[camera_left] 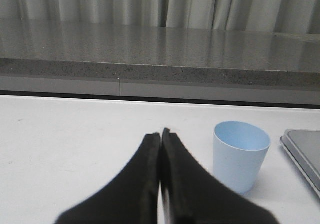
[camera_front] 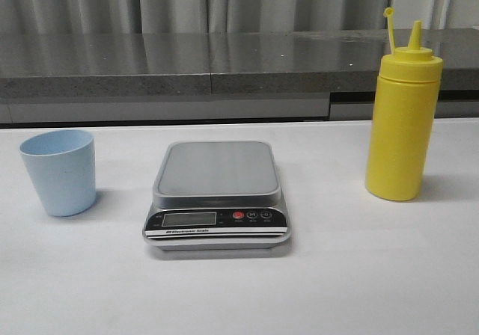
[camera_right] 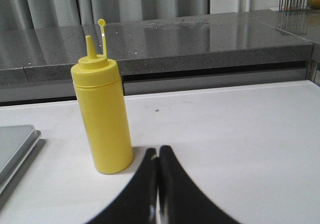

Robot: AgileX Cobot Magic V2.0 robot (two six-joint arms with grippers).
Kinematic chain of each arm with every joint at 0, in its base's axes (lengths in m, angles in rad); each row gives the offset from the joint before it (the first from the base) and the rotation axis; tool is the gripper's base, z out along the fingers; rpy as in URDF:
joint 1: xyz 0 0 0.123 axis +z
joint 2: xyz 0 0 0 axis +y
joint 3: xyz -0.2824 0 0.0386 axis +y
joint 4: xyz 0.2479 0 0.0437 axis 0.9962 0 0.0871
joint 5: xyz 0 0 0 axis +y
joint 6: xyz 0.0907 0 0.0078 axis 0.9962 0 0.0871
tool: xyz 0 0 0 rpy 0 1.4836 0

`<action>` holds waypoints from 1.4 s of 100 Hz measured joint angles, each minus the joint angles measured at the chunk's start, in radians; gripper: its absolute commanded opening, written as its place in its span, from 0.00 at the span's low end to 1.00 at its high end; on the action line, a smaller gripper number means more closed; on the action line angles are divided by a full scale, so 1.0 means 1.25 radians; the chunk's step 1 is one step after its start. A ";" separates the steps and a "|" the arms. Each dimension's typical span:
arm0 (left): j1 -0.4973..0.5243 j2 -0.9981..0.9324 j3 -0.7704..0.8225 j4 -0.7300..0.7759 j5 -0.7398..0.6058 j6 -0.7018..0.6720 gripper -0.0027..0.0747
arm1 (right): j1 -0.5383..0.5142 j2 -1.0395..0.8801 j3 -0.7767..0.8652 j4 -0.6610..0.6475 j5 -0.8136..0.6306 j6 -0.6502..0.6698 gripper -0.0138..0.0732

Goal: Pour seasoning into cup on scale with both arms

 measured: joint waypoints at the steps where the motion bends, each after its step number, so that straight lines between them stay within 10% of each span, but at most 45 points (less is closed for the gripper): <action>1: 0.000 0.000 0.000 0.000 0.000 0.000 0.01 | 0.000 0.000 0.000 0.000 0.000 0.000 0.09; 74: 0.000 0.040 -0.146 -0.035 0.094 0.000 0.01 | 0.000 0.000 0.000 0.000 0.000 0.000 0.09; 128: 0.000 0.602 -0.508 -0.022 0.395 0.020 0.01 | 0.000 0.000 0.000 0.000 0.000 0.000 0.09; 140: 0.002 0.735 -0.590 -0.022 0.442 0.021 0.14 | 0.000 0.000 0.000 0.000 0.000 0.000 0.09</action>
